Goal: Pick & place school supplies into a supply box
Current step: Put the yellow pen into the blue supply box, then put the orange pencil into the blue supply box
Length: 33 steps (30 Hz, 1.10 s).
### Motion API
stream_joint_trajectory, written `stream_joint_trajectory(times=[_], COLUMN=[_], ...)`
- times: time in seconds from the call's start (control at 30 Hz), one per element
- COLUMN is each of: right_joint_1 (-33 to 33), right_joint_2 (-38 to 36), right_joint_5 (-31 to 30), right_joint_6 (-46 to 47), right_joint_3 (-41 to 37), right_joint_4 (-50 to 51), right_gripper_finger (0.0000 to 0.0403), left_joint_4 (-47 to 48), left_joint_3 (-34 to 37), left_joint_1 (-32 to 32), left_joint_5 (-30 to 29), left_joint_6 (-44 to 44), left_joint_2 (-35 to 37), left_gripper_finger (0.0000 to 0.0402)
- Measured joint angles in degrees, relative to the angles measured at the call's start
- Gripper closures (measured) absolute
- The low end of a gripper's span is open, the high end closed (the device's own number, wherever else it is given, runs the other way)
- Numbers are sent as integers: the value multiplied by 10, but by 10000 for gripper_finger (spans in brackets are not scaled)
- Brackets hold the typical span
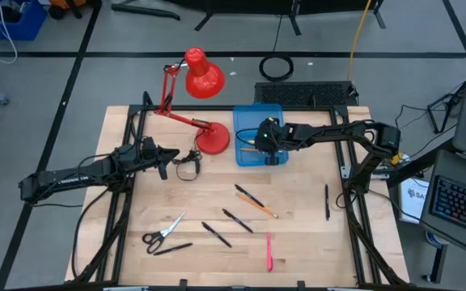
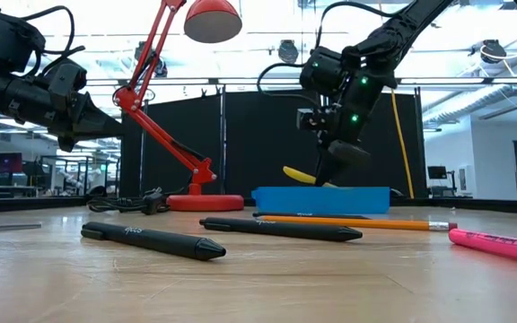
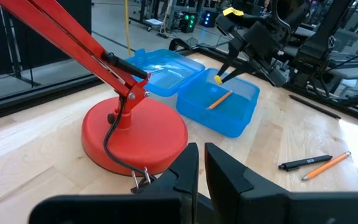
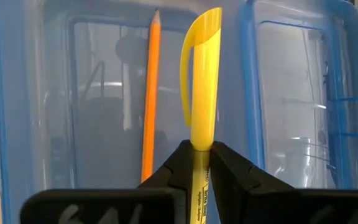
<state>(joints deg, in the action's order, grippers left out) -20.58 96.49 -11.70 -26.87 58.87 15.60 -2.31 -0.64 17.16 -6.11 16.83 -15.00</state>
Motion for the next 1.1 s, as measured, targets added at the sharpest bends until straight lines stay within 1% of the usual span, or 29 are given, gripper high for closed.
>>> stream_joint_trajectory(times=[0.13,0.4,0.77,0.83,0.93,1.1], right_joint_1=[-1,-1,0,0,0,1], right_joint_2=[0,0,0,0,0,0], right_joint_5=[0,0,1,6,29,30], right_joint_6=[20,22,52,52,52,66], right_joint_3=[0,0,0,0,0,0], right_joint_4=[-10,-12,-30,-42,-56,-65], right_gripper_finger=[366,364,346,343,336,323], left_joint_4=[0,0,0,0,0,0], left_joint_3=[0,0,0,0,0,0], left_joint_1=[0,0,0,0,0,0], left_joint_5=[0,0,0,0,0,0], left_joint_6=[0,0,0,1,1,1], left_joint_2=[0,0,0,0,0,0], left_gripper_finger=[371,371,371,371,371,371])
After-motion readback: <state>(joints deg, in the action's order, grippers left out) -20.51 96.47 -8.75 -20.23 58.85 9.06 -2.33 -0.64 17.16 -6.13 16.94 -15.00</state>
